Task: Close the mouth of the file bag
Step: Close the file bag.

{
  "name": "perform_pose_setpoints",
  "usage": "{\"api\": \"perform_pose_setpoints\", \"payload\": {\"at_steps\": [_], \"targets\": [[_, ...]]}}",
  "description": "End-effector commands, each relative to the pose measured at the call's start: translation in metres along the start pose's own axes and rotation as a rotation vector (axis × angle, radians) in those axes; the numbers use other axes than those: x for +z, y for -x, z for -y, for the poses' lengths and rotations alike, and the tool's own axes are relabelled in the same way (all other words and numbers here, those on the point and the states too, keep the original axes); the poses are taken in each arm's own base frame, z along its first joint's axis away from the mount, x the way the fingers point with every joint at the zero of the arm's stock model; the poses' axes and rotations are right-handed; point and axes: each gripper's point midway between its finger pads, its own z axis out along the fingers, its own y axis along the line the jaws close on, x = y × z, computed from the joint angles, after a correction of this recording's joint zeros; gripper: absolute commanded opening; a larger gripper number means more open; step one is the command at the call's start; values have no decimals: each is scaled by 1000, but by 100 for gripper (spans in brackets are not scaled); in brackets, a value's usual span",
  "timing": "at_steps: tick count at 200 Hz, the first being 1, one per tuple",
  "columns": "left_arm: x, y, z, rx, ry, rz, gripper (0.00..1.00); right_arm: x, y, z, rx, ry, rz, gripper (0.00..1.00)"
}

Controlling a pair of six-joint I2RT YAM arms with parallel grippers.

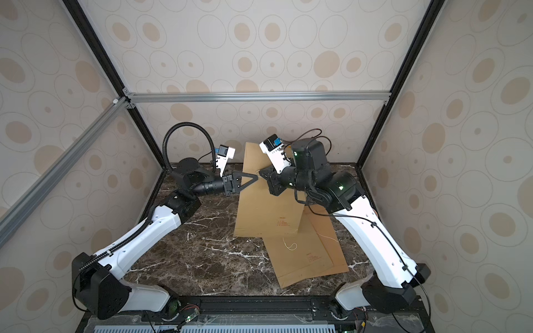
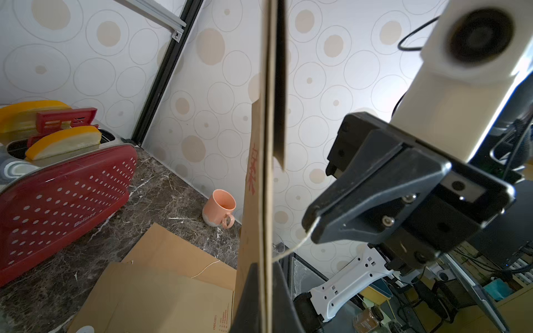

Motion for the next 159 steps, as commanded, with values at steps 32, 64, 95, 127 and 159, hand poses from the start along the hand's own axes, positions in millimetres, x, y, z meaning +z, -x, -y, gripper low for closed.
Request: {"api": "perform_pose_setpoints", "payload": {"at_steps": [32, 64, 95, 127, 159], "targets": [[-2, 21, 27, 75, -67, 50, 0, -25, -25, 8, 67, -77, 19, 0], [-3, 23, 32, 75, -83, 60, 0, -29, -52, 15, 78, -120, -25, 0], [-4, 26, 35, 74, -97, 75, 0, -29, -67, 18, 86, -138, -34, 0], [-4, 27, 37, 72, -107, 81, 0, -26, -71, 15, 106, -116, -8, 0], [-4, 28, 36, 68, -108, 93, 0, -19, -77, 10, 137, -82, 3, 0]]}}
